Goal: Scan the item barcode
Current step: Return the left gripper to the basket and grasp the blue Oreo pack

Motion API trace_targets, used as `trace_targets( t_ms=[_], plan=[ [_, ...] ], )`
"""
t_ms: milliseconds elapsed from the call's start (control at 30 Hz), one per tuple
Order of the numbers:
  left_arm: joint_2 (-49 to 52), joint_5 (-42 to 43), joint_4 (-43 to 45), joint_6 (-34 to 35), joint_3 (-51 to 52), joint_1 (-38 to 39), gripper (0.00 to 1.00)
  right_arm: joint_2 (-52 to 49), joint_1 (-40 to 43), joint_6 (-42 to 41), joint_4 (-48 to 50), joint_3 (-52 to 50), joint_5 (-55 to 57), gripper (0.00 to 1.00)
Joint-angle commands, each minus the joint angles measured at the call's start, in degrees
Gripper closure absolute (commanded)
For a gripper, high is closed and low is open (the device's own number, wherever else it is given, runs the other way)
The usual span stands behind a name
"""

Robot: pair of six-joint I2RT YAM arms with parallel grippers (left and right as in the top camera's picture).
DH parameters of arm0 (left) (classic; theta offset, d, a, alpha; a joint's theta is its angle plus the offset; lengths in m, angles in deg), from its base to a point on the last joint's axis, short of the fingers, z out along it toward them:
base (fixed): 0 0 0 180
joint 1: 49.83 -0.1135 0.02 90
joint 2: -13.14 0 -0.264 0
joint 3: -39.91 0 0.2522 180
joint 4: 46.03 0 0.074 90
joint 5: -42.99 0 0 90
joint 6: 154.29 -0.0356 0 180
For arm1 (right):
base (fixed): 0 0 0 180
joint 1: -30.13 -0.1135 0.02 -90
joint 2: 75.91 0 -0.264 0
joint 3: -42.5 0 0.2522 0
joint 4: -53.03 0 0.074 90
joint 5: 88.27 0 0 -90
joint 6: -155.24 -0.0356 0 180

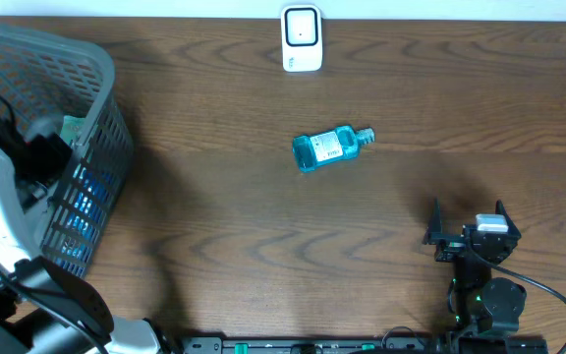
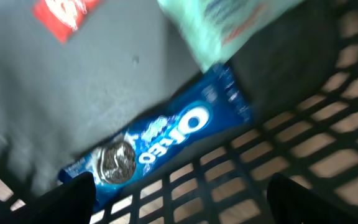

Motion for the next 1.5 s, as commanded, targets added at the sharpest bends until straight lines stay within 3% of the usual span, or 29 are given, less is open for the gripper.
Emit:
trace_targets(
  t_ms=[0, 433, 1100, 1200, 1300, 1467],
  plan=[
    [-0.8, 0.7, 3.7, -2.4, 7.0, -0.2, 0.11, 0.3, -0.5, 0.3, -0.2, -0.1, 0.1, 0.01],
    [-0.6, -3.6, 9.7, -2.7, 13.6, -0.3, 0.11, 0.3, -0.5, 0.3, -0.2, -0.1, 0.1, 0.01],
    [-0.5, -3.6, 30.9, -5.5, 32.3, -0.2, 0.12, 0.3, -0.5, 0.3, -0.2, -0.1, 0.1, 0.01],
    [-0.5, -3.6, 32.8, -5.5, 34.6, -0.2, 0.20, 0.3, -0.5, 0.3, -0.2, -0.1, 0.1, 0.01],
    [-0.5, -3.6, 33.6, -5.5, 36.6, -0.2, 0.52, 0.3, -0.5, 0.3, -0.2, -0.1, 0.1, 0.01],
    [-0.5, -3.6, 34.3, -5.5, 37.1, -0.3, 0.88, 0.3, -0.5, 0.3, -0.2, -0.1, 0.1, 0.01]
  ],
)
